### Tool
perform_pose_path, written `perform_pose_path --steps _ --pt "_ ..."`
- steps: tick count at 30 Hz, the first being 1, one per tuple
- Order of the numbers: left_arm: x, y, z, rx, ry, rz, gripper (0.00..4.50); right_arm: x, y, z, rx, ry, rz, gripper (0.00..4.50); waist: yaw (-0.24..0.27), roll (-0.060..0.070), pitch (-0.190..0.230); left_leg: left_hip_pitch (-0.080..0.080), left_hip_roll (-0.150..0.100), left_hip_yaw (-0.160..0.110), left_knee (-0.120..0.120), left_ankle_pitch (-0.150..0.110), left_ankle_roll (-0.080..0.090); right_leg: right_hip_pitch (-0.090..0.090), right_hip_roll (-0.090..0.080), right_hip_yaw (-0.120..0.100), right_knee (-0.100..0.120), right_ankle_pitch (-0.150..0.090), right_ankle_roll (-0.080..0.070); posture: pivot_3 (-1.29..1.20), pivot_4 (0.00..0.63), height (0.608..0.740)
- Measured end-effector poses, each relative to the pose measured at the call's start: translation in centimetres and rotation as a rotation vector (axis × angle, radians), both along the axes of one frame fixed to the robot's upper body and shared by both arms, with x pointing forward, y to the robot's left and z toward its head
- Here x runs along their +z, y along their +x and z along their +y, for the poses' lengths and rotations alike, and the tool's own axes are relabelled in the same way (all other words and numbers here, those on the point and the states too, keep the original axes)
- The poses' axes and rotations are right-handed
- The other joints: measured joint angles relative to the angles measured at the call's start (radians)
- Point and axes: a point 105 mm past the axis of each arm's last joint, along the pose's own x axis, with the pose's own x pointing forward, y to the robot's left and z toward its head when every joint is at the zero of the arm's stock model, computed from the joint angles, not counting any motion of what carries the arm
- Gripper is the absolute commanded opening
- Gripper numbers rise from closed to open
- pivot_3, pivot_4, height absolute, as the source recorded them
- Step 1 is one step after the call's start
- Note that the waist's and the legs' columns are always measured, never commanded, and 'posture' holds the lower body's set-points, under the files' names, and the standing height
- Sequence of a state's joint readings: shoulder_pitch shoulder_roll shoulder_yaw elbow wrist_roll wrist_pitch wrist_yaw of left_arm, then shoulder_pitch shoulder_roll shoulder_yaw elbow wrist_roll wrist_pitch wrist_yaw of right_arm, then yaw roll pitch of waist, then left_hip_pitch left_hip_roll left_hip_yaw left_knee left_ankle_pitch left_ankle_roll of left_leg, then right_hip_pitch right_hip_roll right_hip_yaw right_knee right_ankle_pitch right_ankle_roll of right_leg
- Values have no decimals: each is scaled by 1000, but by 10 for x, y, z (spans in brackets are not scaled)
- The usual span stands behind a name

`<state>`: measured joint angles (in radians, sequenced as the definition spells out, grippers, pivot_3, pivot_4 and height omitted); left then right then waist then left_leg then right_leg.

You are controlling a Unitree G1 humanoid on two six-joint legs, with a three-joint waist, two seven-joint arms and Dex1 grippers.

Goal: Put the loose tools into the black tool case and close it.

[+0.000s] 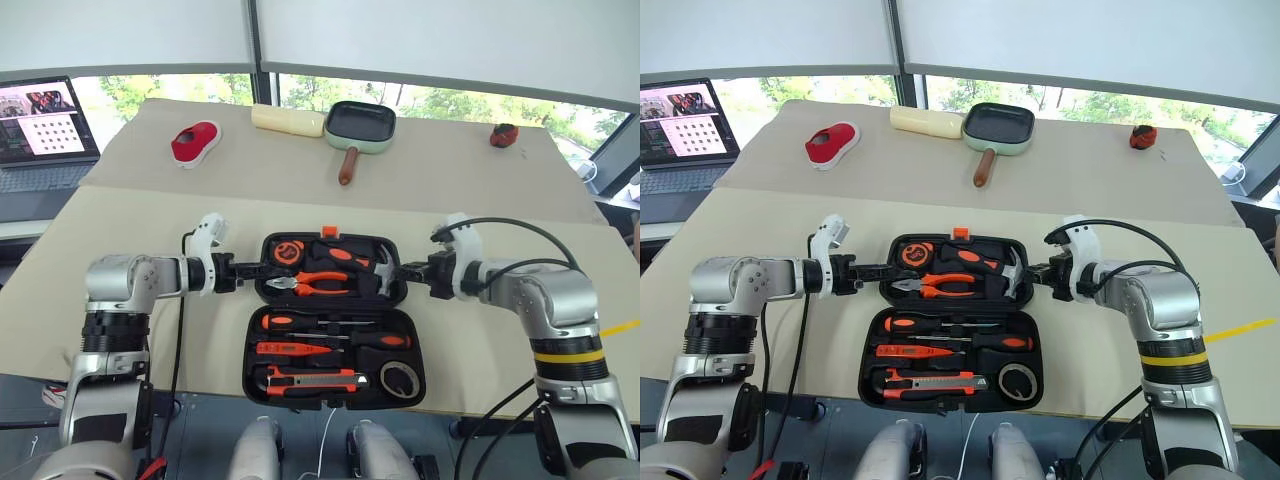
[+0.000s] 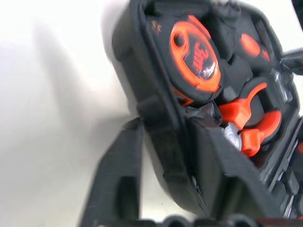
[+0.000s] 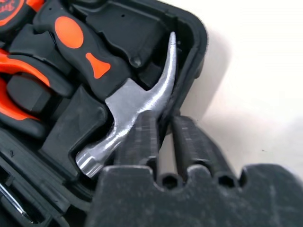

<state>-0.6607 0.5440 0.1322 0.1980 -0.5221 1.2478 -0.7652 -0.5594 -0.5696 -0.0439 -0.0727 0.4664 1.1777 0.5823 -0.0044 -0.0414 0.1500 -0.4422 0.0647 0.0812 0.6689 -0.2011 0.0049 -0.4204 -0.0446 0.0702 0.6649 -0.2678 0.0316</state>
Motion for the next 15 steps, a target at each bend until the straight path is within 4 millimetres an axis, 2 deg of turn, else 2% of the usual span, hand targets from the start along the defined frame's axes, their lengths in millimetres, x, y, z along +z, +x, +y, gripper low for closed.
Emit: perform_pose_path --steps 2,6,9,15 --pt "1 -1 -2 -6 -16 -7 41 0 0 0 -15 10 5 0 1 0 0 0 0 0 0 0 0 0 0 0 0 1 0 0 150 740" --pt "2 0 -4 4 -32 -25 41 3 2 3 -54 50 15 0 0 0 0 0 0 0 0 1 -1 -1 0 0 0 2 0 0 150 740" --pt "9 9 -11 17 -51 -96 41 12 12 -2 -100 54 -6 0 4 0 0 -2 0 0 0 2 -2 -2 0 0 0 3 0 0 150 740" --pt "40 30 -26 20 -57 -353 41 33 33 -10 -160 40 -142 0 2 0 0 -5 0 0 -1 3 -2 -4 0 0 -2 3 0 0 150 740"
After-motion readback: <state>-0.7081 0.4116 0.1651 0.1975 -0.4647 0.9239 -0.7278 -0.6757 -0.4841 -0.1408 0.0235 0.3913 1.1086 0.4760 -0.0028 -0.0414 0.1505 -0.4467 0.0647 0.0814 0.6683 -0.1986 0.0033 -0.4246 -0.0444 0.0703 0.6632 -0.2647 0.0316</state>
